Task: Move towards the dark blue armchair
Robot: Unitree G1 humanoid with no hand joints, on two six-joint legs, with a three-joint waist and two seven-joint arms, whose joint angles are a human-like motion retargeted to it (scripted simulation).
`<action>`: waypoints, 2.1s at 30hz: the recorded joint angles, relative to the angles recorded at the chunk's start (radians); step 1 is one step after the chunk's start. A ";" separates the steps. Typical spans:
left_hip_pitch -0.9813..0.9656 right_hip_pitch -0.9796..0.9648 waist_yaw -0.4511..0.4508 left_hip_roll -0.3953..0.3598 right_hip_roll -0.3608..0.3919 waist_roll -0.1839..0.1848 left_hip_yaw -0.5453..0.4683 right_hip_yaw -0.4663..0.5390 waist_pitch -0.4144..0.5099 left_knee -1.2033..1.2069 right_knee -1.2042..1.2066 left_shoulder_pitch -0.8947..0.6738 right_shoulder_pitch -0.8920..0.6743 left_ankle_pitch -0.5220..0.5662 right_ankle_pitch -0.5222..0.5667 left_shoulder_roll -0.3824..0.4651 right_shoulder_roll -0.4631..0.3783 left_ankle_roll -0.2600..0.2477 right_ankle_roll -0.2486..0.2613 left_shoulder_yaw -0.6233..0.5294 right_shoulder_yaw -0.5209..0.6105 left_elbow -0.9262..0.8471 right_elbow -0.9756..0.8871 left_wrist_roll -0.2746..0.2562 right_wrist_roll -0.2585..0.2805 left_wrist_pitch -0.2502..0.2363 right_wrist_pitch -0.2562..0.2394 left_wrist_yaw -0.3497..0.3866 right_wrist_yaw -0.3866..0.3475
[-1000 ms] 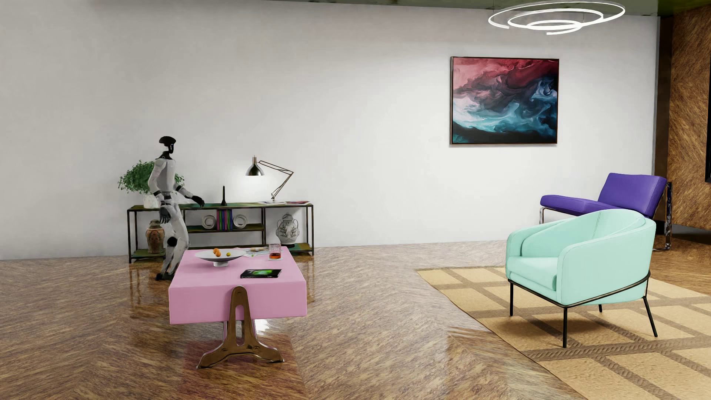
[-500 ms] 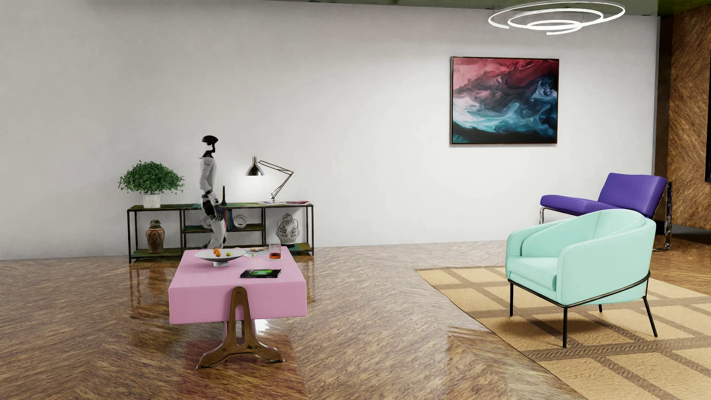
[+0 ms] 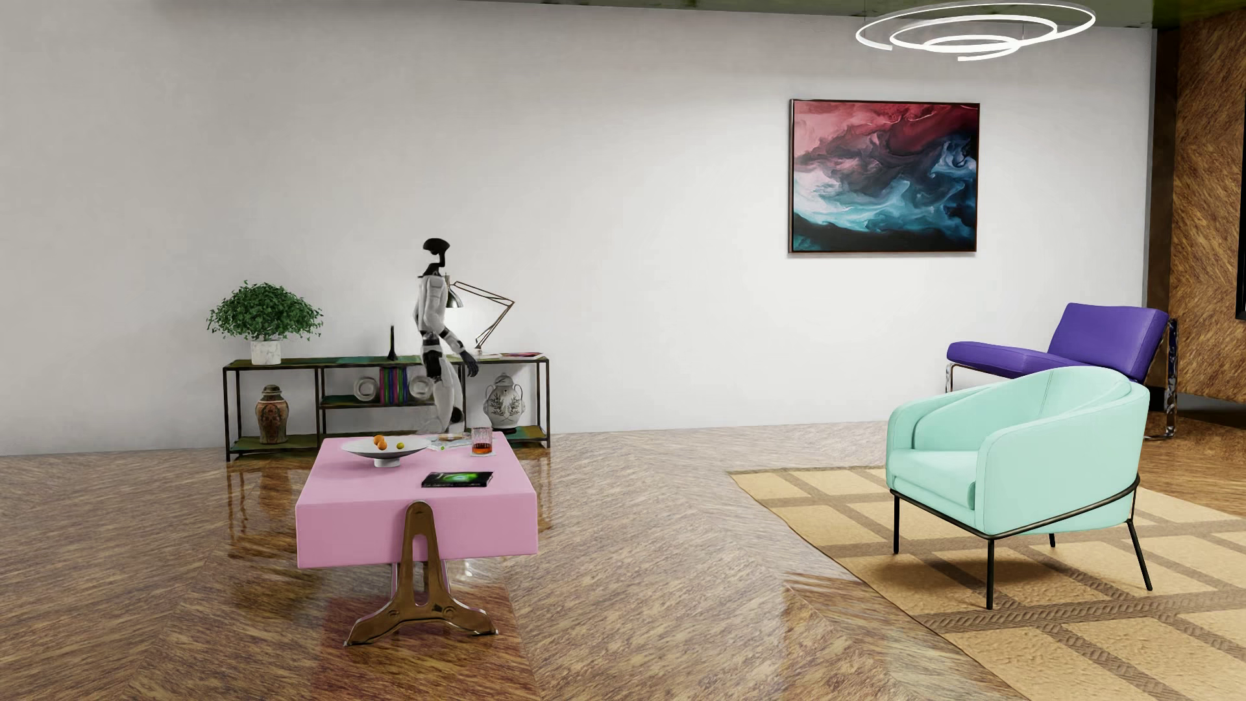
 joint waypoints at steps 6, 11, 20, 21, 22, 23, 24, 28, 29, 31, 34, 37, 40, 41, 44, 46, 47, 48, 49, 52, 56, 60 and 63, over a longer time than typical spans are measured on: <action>0.196 -0.413 -0.092 -0.124 0.045 -0.050 -0.082 0.213 0.019 0.047 0.177 -0.217 0.179 -0.201 -0.192 0.057 0.071 -0.011 -0.142 0.030 0.017 -0.212 0.135 -0.041 -0.031 -0.143 0.010 0.073 0.060; 0.341 -0.485 -0.147 -0.147 0.219 -0.023 -0.199 0.074 0.004 0.022 -0.578 -0.320 0.282 -0.287 -0.119 0.160 0.159 -0.012 -0.052 -0.087 -0.008 -0.368 0.178 -0.109 -0.059 -0.182 -0.006 0.091 0.081; 0.205 -0.244 -0.186 0.021 0.286 0.064 -0.317 -0.232 0.007 0.781 -0.633 -0.215 0.185 0.141 -0.201 0.163 0.213 -0.397 -0.243 -0.341 -0.172 -0.009 0.145 -0.034 -0.072 0.002 0.025 -0.097 0.032; 0.110 -0.194 -0.185 0.104 0.289 0.070 -0.295 -0.262 0.012 0.930 -0.636 -0.205 0.154 0.133 -0.234 0.188 0.204 -0.407 -0.229 -0.391 -0.184 0.022 0.139 -0.006 -0.077 -0.003 0.020 -0.186 0.027; 0.018 -0.148 -0.173 0.176 0.292 0.078 -0.294 -0.277 0.016 1.028 -0.638 -0.185 0.122 0.075 -0.262 0.204 0.193 -0.368 -0.215 -0.384 -0.199 0.027 0.125 -0.005 -0.075 0.002 0.011 -0.222 0.008; -0.067 -0.103 -0.153 0.221 0.296 0.084 -0.287 -0.283 0.019 1.071 -0.646 -0.152 0.105 0.050 -0.284 0.205 0.174 -0.258 -0.200 -0.319 -0.210 0.014 0.112 -0.033 -0.075 0.014 -0.013 -0.176 -0.011; -0.143 -0.066 -0.129 0.248 0.299 0.086 -0.279 -0.282 0.020 1.065 -0.646 -0.118 0.076 0.032 -0.306 0.189 0.158 -0.204 -0.183 -0.221 -0.216 -0.008 0.093 -0.078 -0.070 0.022 -0.032 -0.081 -0.022; -0.316 0.050 -0.052 0.220 0.288 0.080 -0.285 -0.252 0.013 0.603 -0.598 -0.001 -0.004 -0.005 -0.413 0.142 0.066 -0.183 -0.104 0.007 -0.173 -0.048 -0.030 -0.136 -0.050 0.011 -0.098 0.166 -0.035; -0.300 0.084 -0.042 0.210 0.287 0.077 -0.277 -0.241 0.006 0.368 -0.601 0.015 -0.019 0.043 -0.432 0.130 0.047 -0.192 -0.079 0.009 -0.163 -0.036 -0.057 -0.127 -0.043 0.013 -0.098 0.143 -0.035; -0.219 0.166 -0.032 0.177 0.277 0.068 -0.266 -0.207 -0.005 -0.067 -0.627 0.045 -0.048 0.070 -0.442 0.111 0.027 -0.288 -0.031 -0.017 -0.143 -0.011 -0.094 -0.096 -0.018 0.015 -0.094 0.010 -0.039; -0.158 0.232 -0.023 0.101 0.166 0.042 -0.203 -0.151 -0.005 -0.016 -0.542 0.021 -0.040 0.177 -0.376 0.055 0.015 -0.118 0.028 -0.043 -0.148 0.030 -0.114 -0.033 0.009 0.043 -0.067 -0.122 -0.062; -0.019 0.090 -0.015 0.012 -0.055 -0.014 -0.102 -0.048 0.000 0.019 -0.122 -0.030 0.013 0.020 -0.041 -0.005 0.039 -0.086 -0.052 0.002 -0.089 0.040 -0.035 0.023 -0.009 0.070 -0.006 -0.063 -0.042; 0.116 -0.192 -0.054 -0.068 -0.152 -0.069 -0.038 0.104 0.015 0.001 0.241 -0.106 0.030 -0.083 -0.102 0.003 0.018 -0.071 -0.177 -0.015 0.056 -0.007 0.052 0.043 -0.066 0.014 -0.038 -0.026 0.141; 0.145 -0.270 -0.071 -0.084 -0.113 -0.077 -0.043 0.140 0.018 0.017 0.269 -0.142 0.072 -0.119 -0.138 0.031 0.042 -0.072 -0.171 -0.033 0.036 -0.012 0.047 0.055 -0.052 -0.005 -0.034 -0.031 0.119; 0.217 -0.432 -0.114 -0.103 0.013 -0.076 -0.068 0.135 0.018 0.064 0.071 -0.252 0.201 -0.219 -0.259 0.071 0.102 -0.076 -0.134 0.008 0.013 -0.114 0.047 0.012 -0.040 -0.053 -0.026 0.014 0.031; 0.280 -0.479 -0.136 -0.112 0.093 -0.066 -0.088 0.083 0.010 0.047 -0.225 -0.286 0.235 -0.261 -0.252 0.104 0.115 -0.078 -0.134 0.023 0.030 -0.208 0.104 -0.041 -0.048 -0.110 -0.019 0.096 0.053; 0.313 -0.489 -0.143 -0.116 0.137 -0.060 -0.098 0.062 0.005 0.028 -0.392 -0.302 0.248 -0.278 -0.209 0.121 0.120 -0.084 -0.108 0.015 0.039 -0.241 0.129 -0.059 -0.056 -0.124 -0.017 0.121 0.079; 0.349 -0.488 -0.146 -0.119 0.172 -0.055 -0.109 0.018 -0.001 0.002 -0.562 -0.317 0.259 -0.286 -0.157 0.135 0.124 -0.085 -0.084 0.003 0.048 -0.267 0.151 -0.073 -0.067 -0.136 -0.016 0.135 0.097; 0.383 -0.481 -0.144 -0.125 0.196 -0.049 -0.120 -0.051 -0.007 -0.015 -0.706 -0.327 0.270 -0.296 -0.133 0.142 0.123 -0.087 -0.036 -0.007 0.057 -0.282 0.169 -0.087 -0.082 -0.136 -0.016 0.134 0.111; 0.477 -0.460 -0.146 -0.124 0.197 -0.029 -0.156 -0.186 -0.016 0.006 -0.694 -0.315 0.285 -0.312 -0.090 0.129 0.115 -0.093 -0.125 -0.032 0.047 -0.273 0.183 -0.114 -0.098 -0.117 -0.014 0.136 0.131; 0.388 -0.303 -0.166 0.017 0.263 0.031 -0.260 -0.273 -0.017 0.440 -0.662 -0.214 0.235 -0.023 -0.164 0.117 0.169 -0.295 -0.323 -0.148 -0.094 -0.107 0.197 -0.088 -0.073 -0.036 0.028 0.071 0.060; 0.014 -0.135 -0.160 0.176 0.317 0.063 -0.330 -0.313 0.001 1.029 -0.662 -0.142 0.087 0.078 -0.287 0.185 0.188 -0.329 -0.290 -0.362 -0.211 0.027 0.135 -0.002 -0.064 -0.026 -0.005 -0.194 -0.012; -0.188 -0.047 -0.097 0.192 0.338 0.070 -0.329 -0.239 0.007 0.972 -0.640 -0.047 -0.013 -0.002 -0.354 0.111 0.158 -0.144 -0.251 -0.131 -0.184 0.019 0.028 -0.097 -0.061 0.033 -0.089 0.047 -0.052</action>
